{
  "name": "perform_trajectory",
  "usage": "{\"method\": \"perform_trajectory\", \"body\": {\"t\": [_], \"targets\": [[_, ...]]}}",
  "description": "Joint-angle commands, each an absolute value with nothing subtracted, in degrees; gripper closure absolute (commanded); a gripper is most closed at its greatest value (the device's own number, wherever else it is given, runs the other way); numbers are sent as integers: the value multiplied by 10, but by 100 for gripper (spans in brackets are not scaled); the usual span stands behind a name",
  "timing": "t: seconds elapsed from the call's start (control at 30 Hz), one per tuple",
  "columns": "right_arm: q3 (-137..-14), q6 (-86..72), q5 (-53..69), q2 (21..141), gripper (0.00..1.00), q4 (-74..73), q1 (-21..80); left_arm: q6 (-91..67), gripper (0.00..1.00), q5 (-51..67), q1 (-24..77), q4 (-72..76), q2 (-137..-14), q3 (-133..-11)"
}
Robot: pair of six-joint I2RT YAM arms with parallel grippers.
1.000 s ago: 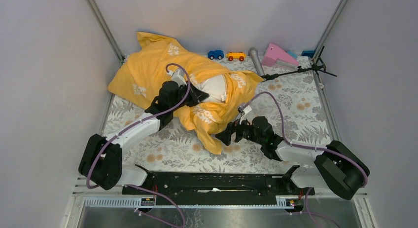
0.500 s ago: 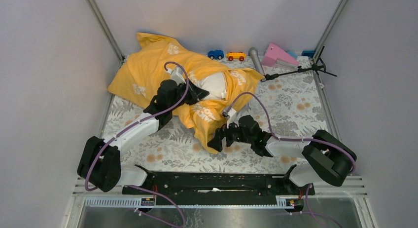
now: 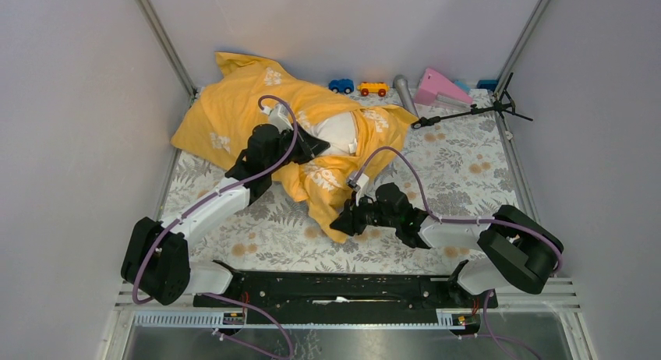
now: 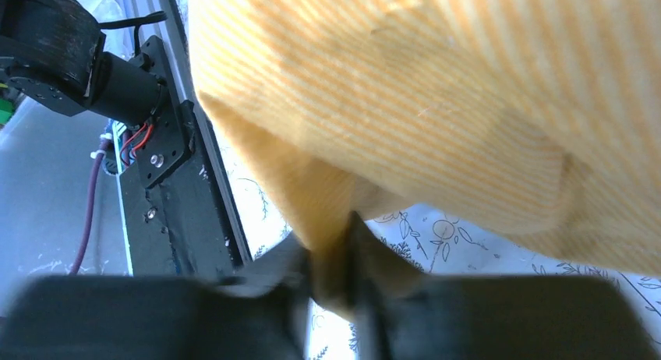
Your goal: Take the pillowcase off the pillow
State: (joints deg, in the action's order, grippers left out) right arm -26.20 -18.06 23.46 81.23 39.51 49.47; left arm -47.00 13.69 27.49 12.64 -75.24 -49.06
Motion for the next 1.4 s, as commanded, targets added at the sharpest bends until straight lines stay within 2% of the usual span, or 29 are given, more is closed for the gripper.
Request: {"method": "perform_trajectory", "body": {"t": [0.0, 0.03, 0.17, 0.33, 0.47, 0.67, 0.97, 1.07, 1.23, 1.37], "targets": [[-287, -176, 223, 813, 96, 391, 498, -467, 100, 121, 273, 183, -723, -545], [-286, -176, 222, 813, 100, 391, 498, -455, 100, 108, 271, 167, -720, -553], [-285, -180, 195, 813, 100, 382, 498, -386, 100, 55, 237, 37, -715, -668], [-328, -191, 68, 850, 100, 278, 498, -362, 100, -53, 182, -99, -692, -764], [-397, -218, -36, 918, 100, 160, 480, -382, 100, -60, 136, -103, -652, -749], [-391, -288, 17, 953, 100, 138, 384, -392, 100, -36, 102, -112, -633, -731], [-344, -331, -129, 874, 100, 122, 358, -390, 100, -41, 82, -116, -598, -698], [-324, -397, -220, 847, 100, 91, 339, -390, 100, -45, 74, -117, -588, -686], [-269, -446, -224, 783, 100, 107, 279, -398, 100, -64, 64, -120, -564, -666], [-245, -463, -233, 753, 100, 115, 265, -421, 100, -132, 57, -112, -501, -623]]}}
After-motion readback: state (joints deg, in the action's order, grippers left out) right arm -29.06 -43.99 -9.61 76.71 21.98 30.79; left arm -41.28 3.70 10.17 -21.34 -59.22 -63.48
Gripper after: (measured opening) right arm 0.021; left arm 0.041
